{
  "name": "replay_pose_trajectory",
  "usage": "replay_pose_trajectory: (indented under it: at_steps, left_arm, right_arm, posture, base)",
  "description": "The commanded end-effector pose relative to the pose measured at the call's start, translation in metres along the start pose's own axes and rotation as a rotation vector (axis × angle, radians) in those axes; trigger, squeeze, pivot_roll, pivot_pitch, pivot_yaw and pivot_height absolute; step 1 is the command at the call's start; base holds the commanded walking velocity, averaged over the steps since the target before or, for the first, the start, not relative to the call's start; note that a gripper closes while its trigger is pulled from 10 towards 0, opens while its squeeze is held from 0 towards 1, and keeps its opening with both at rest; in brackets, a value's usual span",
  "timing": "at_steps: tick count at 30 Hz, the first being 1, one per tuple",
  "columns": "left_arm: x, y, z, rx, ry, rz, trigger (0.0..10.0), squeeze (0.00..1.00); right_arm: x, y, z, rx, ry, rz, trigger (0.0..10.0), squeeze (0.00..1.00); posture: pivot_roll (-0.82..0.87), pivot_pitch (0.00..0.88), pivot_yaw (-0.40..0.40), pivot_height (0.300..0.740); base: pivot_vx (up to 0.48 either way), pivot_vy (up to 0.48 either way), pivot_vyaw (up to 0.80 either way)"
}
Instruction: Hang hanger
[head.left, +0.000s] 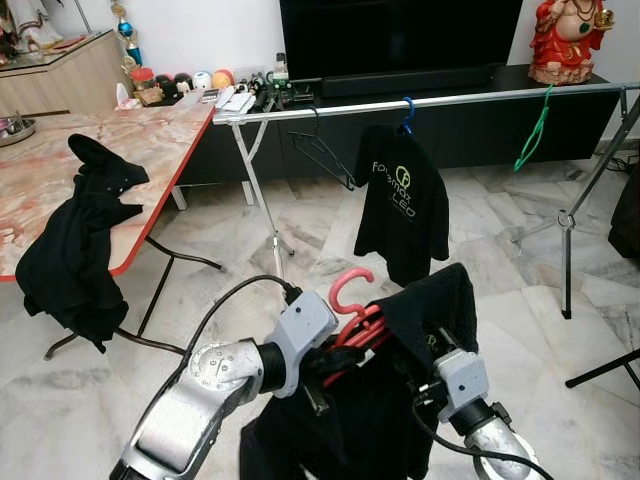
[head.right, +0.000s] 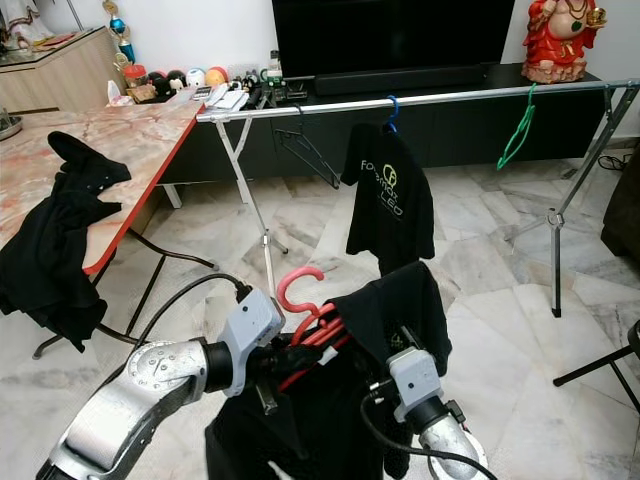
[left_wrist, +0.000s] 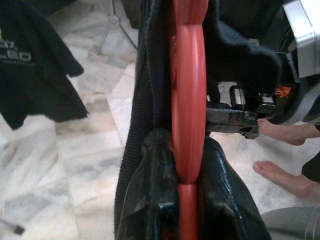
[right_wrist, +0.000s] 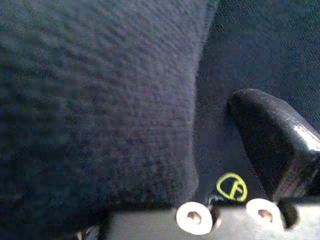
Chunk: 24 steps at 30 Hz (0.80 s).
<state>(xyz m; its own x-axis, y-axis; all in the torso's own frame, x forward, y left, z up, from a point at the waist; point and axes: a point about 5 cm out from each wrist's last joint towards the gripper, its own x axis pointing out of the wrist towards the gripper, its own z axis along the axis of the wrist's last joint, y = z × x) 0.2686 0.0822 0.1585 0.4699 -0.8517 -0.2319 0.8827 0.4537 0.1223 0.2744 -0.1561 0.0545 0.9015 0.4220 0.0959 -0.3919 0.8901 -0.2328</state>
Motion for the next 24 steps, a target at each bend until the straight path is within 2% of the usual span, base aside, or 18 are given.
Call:
replay_pose_trajectory:
  at_steps: [1,2,5,7,8,10,13,17,19,20,24]
  left_arm:
    - [0.003,-0.003,0.011,0.017,-0.105,-0.075,10.0,0.00]
    - [0.009,-0.001,0.014,-0.018,-0.152,-0.097,10.0,0.00]
    - [0.017,0.001,0.016,-0.033,-0.196,-0.128,10.0,0.00]
    - [0.019,0.004,0.014,-0.064,-0.225,-0.153,10.0,0.00]
    - [0.021,0.010,0.008,-0.081,-0.232,-0.121,10.0,0.00]
    - [0.022,0.016,0.004,-0.094,-0.227,-0.088,10.0,0.00]
    - [0.024,0.016,0.004,-0.116,-0.239,-0.097,10.0,0.00]
    - [0.021,0.017,0.004,-0.183,-0.306,-0.101,10.0,0.00]
    - [0.018,0.021,0.000,-0.249,-0.340,-0.068,10.0,0.00]
    - [0.016,0.028,-0.005,-0.310,-0.365,-0.010,10.0,0.00]
    - [0.014,0.039,-0.018,-0.315,-0.338,0.126,10.0,0.00]
  right_arm:
    - [0.004,0.000,-0.001,0.035,0.008,-0.023,10.0,0.00]
    - [0.006,0.000,0.000,0.041,0.010,-0.023,10.0,0.00]
    - [0.009,0.001,0.001,0.031,0.010,-0.011,10.0,0.00]
    - [0.010,-0.001,0.003,0.033,0.000,-0.019,10.0,0.00]
    - [0.011,-0.003,0.004,0.037,-0.004,-0.029,10.0,0.00]
    - [0.010,-0.002,0.003,0.038,0.001,-0.026,10.0,0.00]
    - [0.007,0.000,0.001,0.039,0.008,-0.018,10.0,0.00]
    - [0.006,0.002,-0.001,0.052,0.017,-0.016,10.0,0.00]
    - [0.006,0.003,-0.002,0.054,0.024,-0.012,10.0,0.00]
    - [0.007,0.005,-0.002,0.056,0.028,-0.010,10.0,0.00]
    - [0.006,0.005,-0.003,0.063,0.035,-0.018,10.0,0.00]
  posture:
    - [0.04,0.064,0.039,0.740]
    - [0.03,0.063,0.036,0.740]
    - [0.02,0.061,0.037,0.740]
    - [0.00,0.059,0.038,0.740]
    - [0.00,0.061,0.035,0.740]
    - [0.00,0.063,0.035,0.740]
    - [0.00,0.063,0.035,0.740]
    - [0.00,0.065,0.034,0.740]
    - [0.00,0.068,0.034,0.740]
    - [0.00,0.069,0.035,0.740]
    - [0.00,0.073,0.036,0.740]
  base:
    - [0.000,0.000,0.00]
    - [0.000,0.000,0.00]
    - [0.000,0.000,0.00]
    - [0.000,0.000,0.00]
    - [0.000,0.000,0.00]
    - [0.000,0.000,0.00]
    - [0.000,0.000,0.00]
    - [0.000,0.000,0.00]
    - [0.000,0.000,0.00]
    - [0.000,0.000,0.00]
    - [0.000,0.000,0.00]
